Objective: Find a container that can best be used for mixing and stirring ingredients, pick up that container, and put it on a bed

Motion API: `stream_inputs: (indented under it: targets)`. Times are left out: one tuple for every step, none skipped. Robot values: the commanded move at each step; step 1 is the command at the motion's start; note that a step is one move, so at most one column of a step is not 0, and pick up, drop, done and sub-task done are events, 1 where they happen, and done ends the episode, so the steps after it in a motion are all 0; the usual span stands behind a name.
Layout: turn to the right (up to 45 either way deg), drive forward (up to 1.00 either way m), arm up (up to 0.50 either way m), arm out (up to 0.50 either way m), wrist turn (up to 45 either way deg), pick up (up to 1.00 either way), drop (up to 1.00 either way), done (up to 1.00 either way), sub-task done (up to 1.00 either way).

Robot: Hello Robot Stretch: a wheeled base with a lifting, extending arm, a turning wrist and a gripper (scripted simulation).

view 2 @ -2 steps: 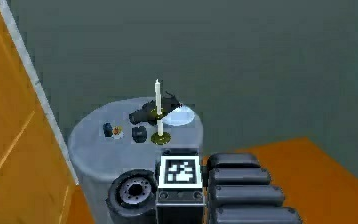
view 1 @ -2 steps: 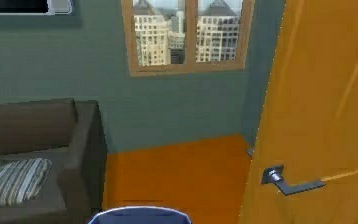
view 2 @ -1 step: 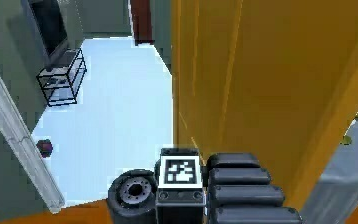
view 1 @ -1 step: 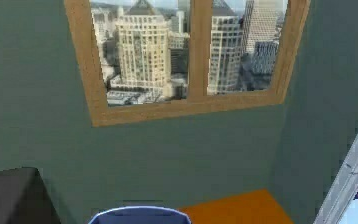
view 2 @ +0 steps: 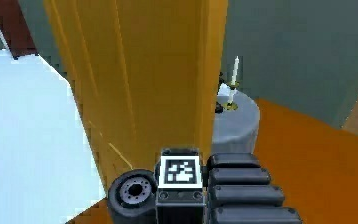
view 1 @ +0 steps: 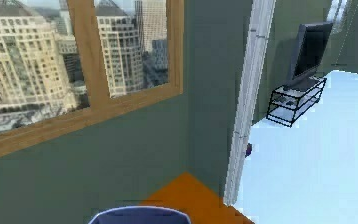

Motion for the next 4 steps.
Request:
stream_inputs:
  targets:
    - [0.0,0.2,0.0,0.0,0.0,0.0,0.0,0.0,0.0]
    - [45.0,0.0,0.0,0.0,0.0,0.0,0.0,0.0,0.0]
    - [0.0,1.0,0.0,0.0,0.0,0.0,0.0,0.0,0.0]
    - [33.0,0.0,0.0,0.0,0.0,0.0,0.0,0.0,0.0]
